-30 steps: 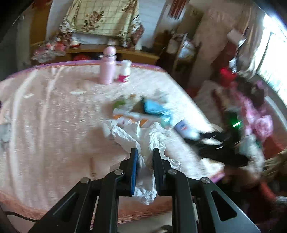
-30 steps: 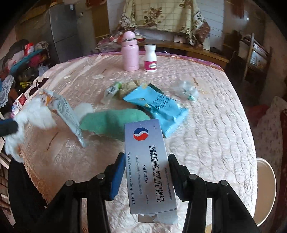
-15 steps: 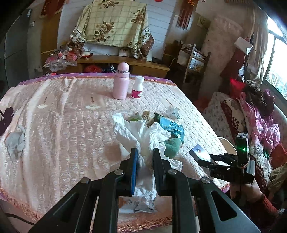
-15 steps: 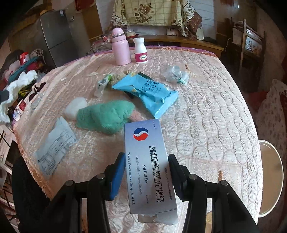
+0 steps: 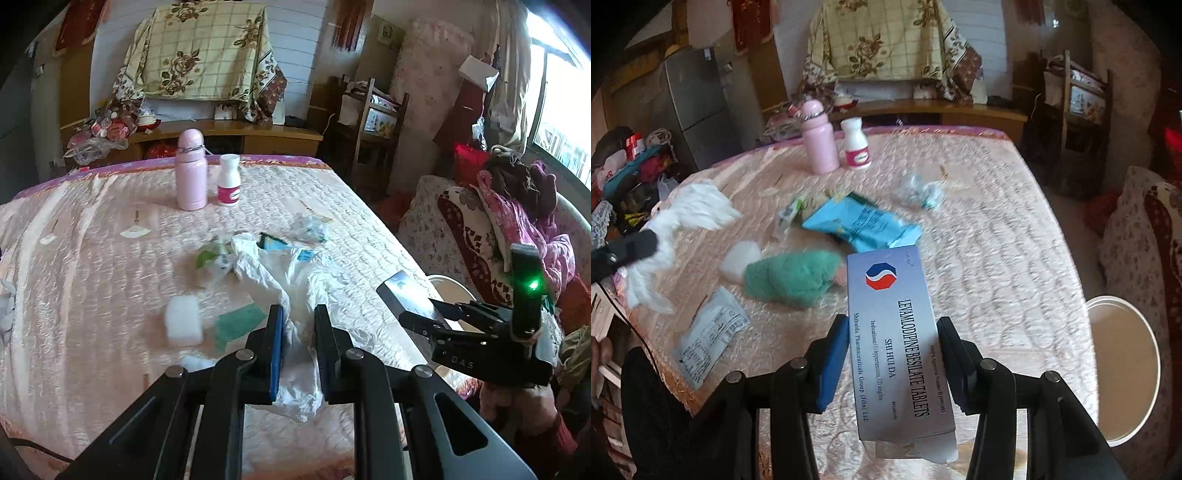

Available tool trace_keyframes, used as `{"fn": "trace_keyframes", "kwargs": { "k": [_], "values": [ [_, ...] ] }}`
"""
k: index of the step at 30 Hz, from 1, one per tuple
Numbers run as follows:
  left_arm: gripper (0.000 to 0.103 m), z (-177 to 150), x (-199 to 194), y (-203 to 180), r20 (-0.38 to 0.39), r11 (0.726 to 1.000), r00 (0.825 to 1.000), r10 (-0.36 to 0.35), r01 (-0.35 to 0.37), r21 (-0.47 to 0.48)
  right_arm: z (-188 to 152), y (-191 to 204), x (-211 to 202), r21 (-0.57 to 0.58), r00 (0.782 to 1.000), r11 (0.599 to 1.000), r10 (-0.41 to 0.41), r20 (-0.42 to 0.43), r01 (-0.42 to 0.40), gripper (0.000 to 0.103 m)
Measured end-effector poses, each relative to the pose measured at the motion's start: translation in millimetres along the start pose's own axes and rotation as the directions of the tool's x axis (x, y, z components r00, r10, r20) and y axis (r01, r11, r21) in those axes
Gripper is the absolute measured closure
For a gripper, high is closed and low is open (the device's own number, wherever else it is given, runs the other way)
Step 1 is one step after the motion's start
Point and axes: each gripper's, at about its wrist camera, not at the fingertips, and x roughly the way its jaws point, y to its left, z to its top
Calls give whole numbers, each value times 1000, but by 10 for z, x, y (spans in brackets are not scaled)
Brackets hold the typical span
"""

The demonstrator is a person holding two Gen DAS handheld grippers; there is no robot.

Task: Collect trash
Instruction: 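Carry tissue and tablet box to the white bucket and open both tools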

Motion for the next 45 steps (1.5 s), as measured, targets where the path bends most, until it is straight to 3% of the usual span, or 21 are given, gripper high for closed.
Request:
{"fn": "trace_keyframes", "kwargs": {
  "k": [12, 23, 34, 45],
  "values": [
    [86, 154, 387, -788, -14, 997, 998, -67, 67, 40, -14, -641, -429, 117, 993, 989, -96, 71, 88, 52],
    [86, 250, 671, -1636, -34, 981, 990, -135, 139, 136, -222, -1425, -785, 274, 972, 942, -221, 78, 193, 52],
    [86, 290, 1125, -2407, -110, 944, 959, -262, 278, 178, -483, -2178, -931, 399, 940, 865, -340, 21, 303, 52],
    [86, 261, 1626, -2855, -185, 929, 940, -285, 319, 187, -608, -2714, -844, 469, 920, 808, -390, -28, 356, 52]
  ]
}}
